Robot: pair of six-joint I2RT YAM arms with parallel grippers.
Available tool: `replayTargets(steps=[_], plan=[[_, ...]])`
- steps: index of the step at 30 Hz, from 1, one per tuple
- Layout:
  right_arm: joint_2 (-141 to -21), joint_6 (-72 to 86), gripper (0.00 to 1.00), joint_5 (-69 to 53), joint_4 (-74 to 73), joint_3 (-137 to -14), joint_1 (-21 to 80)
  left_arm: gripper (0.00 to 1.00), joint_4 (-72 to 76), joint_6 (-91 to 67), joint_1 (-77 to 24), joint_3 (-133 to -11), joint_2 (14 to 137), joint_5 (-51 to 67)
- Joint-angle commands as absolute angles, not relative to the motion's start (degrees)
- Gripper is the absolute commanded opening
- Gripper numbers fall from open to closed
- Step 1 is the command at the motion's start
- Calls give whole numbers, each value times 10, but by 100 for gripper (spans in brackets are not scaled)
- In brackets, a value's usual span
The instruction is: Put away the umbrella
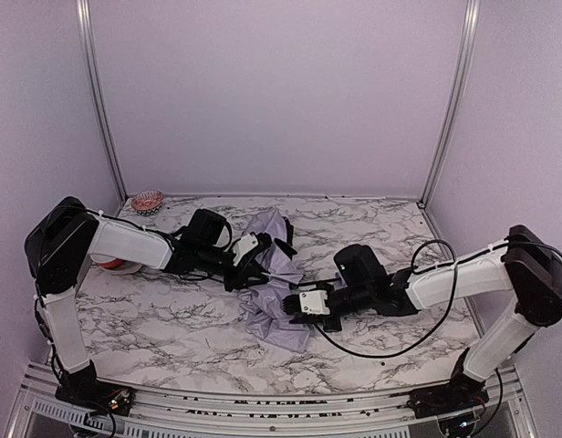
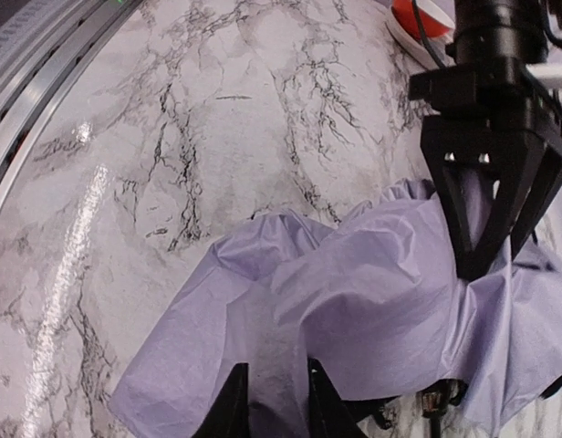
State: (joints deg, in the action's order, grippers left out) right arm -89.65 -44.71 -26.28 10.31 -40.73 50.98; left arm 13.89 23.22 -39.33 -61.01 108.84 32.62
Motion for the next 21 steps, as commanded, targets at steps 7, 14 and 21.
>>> replayTargets(steps=[7,14,21], plan=[[-889,-476,0,-239,14,-476,554,88,107,171,-373,-711,1049,313],[-870,-465,0,-245,-12,-496,570,84,-92,165,-366,-929,1236,194],[-828,-451,0,-293,5,-523,569,71,-102,161,-369,-936,1308,171]])
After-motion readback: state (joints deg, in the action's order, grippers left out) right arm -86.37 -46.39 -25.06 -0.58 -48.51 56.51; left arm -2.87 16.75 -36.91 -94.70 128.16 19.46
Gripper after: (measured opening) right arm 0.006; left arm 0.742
